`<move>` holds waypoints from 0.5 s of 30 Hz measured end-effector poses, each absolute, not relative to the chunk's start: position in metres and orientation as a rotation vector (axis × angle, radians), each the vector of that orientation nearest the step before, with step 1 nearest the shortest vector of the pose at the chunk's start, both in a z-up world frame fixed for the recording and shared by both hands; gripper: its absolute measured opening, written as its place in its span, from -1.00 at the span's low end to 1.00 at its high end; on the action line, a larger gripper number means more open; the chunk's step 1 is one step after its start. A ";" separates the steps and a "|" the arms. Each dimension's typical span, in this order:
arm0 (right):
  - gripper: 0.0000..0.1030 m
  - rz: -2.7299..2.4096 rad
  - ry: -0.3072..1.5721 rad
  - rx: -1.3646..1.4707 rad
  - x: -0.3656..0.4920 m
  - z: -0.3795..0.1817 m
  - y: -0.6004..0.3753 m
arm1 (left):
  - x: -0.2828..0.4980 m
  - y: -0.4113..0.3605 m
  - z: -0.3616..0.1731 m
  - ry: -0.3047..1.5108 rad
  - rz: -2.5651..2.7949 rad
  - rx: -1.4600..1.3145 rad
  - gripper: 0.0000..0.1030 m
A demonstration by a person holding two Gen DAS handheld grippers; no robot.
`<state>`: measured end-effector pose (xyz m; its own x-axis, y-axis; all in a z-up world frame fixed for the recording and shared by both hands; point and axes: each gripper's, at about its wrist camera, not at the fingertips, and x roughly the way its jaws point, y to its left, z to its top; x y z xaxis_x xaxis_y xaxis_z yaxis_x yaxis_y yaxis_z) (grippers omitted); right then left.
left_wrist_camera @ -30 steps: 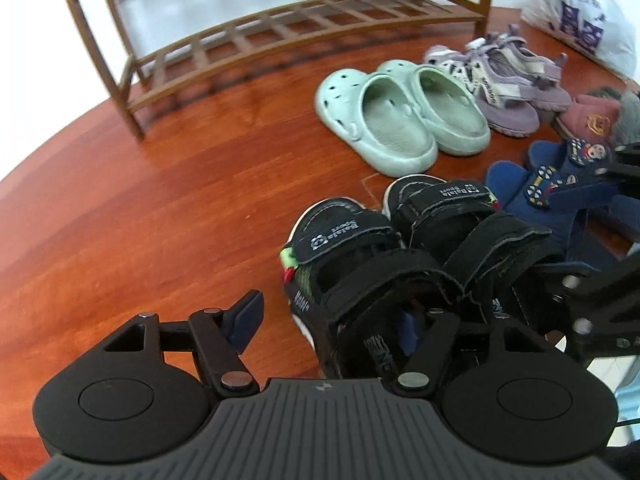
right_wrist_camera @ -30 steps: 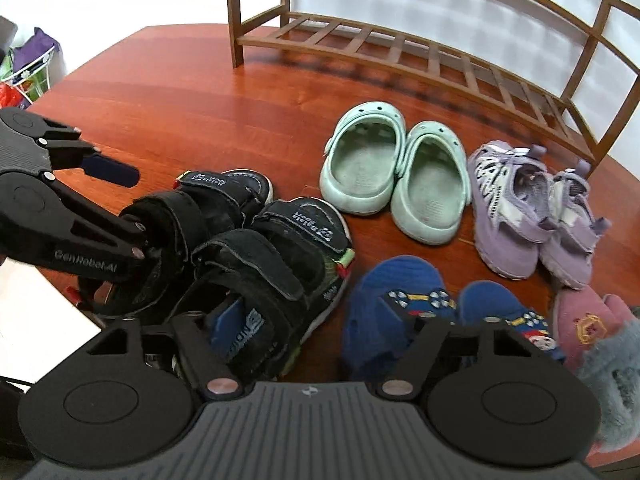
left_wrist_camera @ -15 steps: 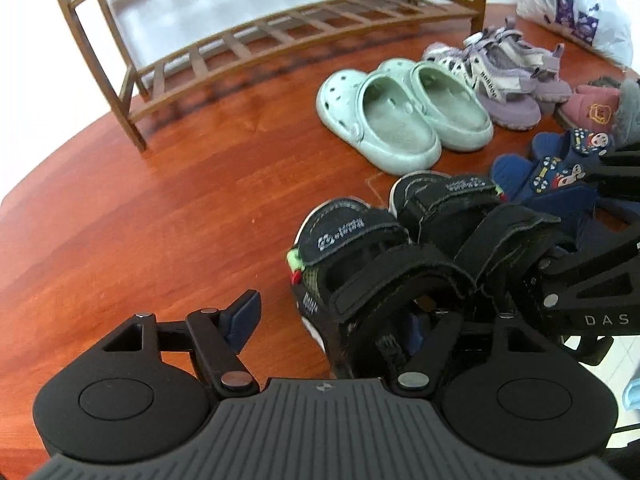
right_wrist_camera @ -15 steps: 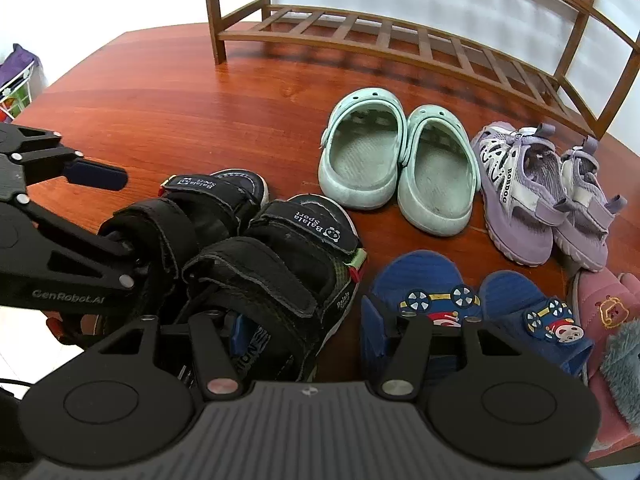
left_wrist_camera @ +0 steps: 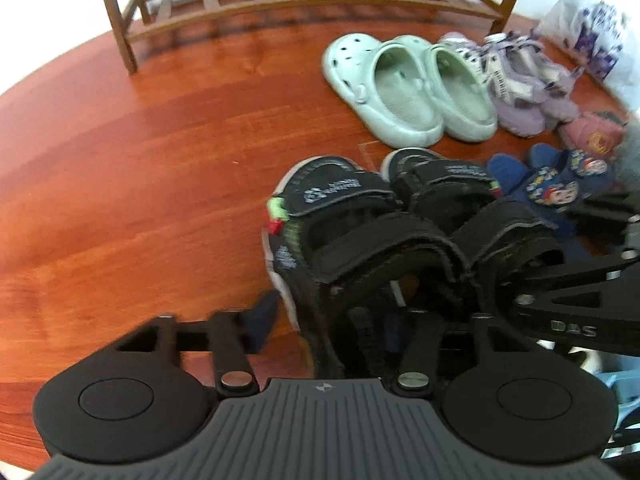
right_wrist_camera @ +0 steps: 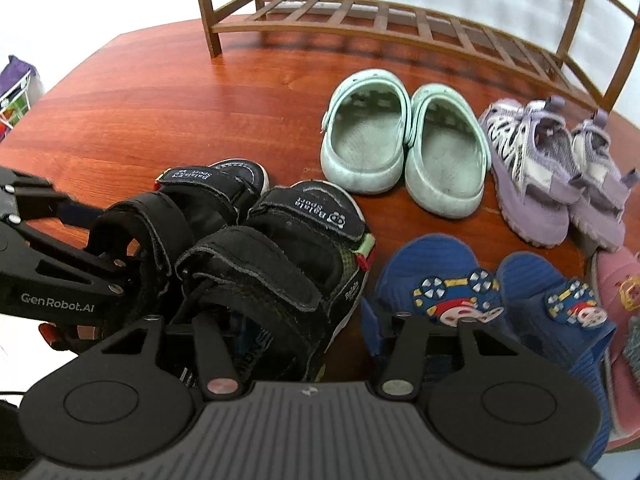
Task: Organize scattered shoes
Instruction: 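Grasp one black sandal with the left tool while the right tool grasps the other, then lift both black sandals and carry them onto the lower rack shelf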
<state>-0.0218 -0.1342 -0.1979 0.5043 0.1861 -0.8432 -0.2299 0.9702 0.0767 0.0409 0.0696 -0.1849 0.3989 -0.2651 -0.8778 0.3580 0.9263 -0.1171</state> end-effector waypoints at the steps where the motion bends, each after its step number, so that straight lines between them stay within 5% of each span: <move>1: -0.04 0.250 1.015 -0.040 -0.022 -0.198 -0.135 | 0.041 0.071 -0.185 1.092 -0.390 0.085 -0.35; 3: -0.12 0.247 1.023 -0.018 -0.021 -0.200 -0.138 | 0.042 0.074 -0.186 1.093 -0.381 0.063 -0.55; 6: -0.24 0.236 1.036 0.036 -0.018 -0.202 -0.146 | 0.044 0.078 -0.188 1.094 -0.367 0.031 -0.56; 10: -0.65 0.206 1.029 0.089 -0.018 -0.201 -0.153 | 0.042 0.082 -0.189 1.084 -0.360 -0.002 -0.58; 15: -0.72 0.171 0.992 0.126 -0.021 -0.193 -0.159 | 0.039 0.091 -0.177 1.042 -0.366 -0.052 -0.59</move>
<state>-0.0211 -0.1593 -0.1926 0.5355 0.2001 -0.8205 -0.0859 0.9794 0.1828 0.0389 0.0909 -0.1775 0.4494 -0.3204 -0.8339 0.2714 0.9383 -0.2143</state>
